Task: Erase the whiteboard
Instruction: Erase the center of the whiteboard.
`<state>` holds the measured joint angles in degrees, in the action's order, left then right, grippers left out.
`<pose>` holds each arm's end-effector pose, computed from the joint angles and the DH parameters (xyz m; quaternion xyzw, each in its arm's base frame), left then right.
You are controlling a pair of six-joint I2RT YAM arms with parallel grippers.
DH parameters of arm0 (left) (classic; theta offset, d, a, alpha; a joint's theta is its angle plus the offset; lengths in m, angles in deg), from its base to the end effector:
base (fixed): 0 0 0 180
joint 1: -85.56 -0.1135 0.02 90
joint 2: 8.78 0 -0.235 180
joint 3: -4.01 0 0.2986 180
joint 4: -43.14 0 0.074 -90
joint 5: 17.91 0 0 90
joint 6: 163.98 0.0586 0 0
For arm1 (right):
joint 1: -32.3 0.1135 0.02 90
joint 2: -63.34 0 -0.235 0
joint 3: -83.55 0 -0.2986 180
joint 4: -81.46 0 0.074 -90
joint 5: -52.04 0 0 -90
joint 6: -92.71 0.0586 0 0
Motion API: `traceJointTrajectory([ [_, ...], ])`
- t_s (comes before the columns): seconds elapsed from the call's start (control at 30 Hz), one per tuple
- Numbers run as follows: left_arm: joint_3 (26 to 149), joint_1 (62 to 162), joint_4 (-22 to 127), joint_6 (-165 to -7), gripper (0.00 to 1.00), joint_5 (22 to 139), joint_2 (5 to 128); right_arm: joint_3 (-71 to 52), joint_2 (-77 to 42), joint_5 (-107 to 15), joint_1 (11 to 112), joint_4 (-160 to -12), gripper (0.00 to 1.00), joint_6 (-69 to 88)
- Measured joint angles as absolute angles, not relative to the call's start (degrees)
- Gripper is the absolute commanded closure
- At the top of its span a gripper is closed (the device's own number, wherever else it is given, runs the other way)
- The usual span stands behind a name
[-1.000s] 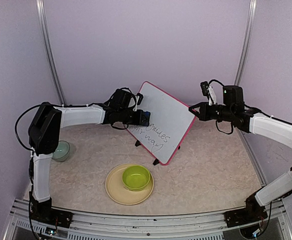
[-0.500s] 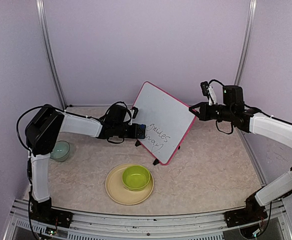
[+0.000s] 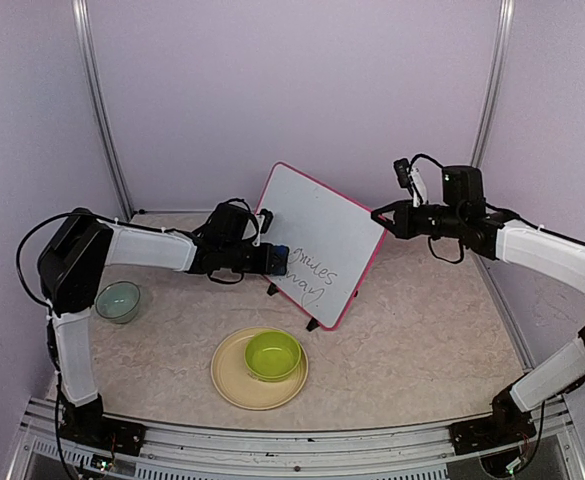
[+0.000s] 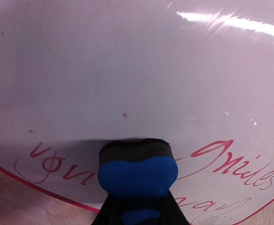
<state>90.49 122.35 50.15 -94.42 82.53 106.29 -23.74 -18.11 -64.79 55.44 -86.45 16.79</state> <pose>0.3851 -0.3012 0.1068 0.1671 0.8708 -0.2890 0.3608 0.3558 0.1808 0.2556 -0.1945 0.7879 0.3572 0.4623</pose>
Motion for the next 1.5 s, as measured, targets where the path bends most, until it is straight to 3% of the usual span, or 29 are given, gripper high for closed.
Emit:
traceJointTrajectory([
  [0.07,90.03,122.48,50.06,-94.31,0.98,82.42,105.22,-23.45,-18.64,-65.73,55.44,-87.0,1.0,16.53],
  [0.87,80.74,123.62,47.61,-94.53,0.98,80.14,95.08,-28.44,-10.83,-66.53,56.55,-83.07,1.0,16.14],
  [1.13,79.8,123.95,47.42,-94.6,0.98,78.46,92.32,-30.21,-9.72,-64.57,56.51,-84.09,0.86,16.18],
  [1.5,77.4,123.95,46.59,-94.62,0.98,77.61,90.35,-32.96,-9.98,-67.78,55.66,-82.43,0.74,15.94],
])
